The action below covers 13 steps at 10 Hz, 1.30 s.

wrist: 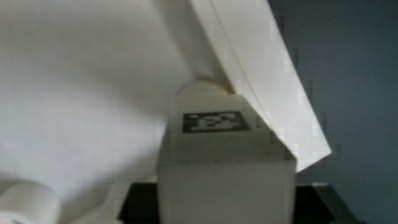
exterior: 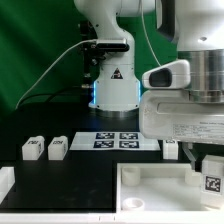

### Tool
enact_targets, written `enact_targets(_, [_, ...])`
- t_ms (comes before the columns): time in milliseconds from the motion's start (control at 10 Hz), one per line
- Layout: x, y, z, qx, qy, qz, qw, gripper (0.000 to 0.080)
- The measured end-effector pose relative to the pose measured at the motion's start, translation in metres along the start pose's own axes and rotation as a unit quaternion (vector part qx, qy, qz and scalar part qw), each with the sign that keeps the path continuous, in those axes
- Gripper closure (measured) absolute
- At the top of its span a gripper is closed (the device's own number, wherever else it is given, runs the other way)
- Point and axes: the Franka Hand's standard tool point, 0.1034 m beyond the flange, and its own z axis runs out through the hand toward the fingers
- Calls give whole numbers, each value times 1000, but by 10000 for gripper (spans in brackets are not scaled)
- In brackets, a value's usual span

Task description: Assemble one leg

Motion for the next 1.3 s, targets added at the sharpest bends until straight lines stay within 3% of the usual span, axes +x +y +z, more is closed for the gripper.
enact_targets(200, [-1,0,1,0,-2,157,988,506])
enact_targets(300, [-1,1,2,1,-5,264,965,506])
enact_targets(500, [-4,0,3,9,-8,441,897,506])
enact_targets(600, [-6,3,3,31,-10,535,844,506])
enact_targets(700, [-6,3,2,32,-11,554,832,506])
enact_targets(900, [-6,3,3,32,-10,516,856,493])
enact_targets(1000, [-7,2,3,32,-9,505,862,315])
enact_targets(1100, [-7,2,3,32,-6,430,902,187])
enact_targets(1300, [-7,1,2,29,4,237,971,161])
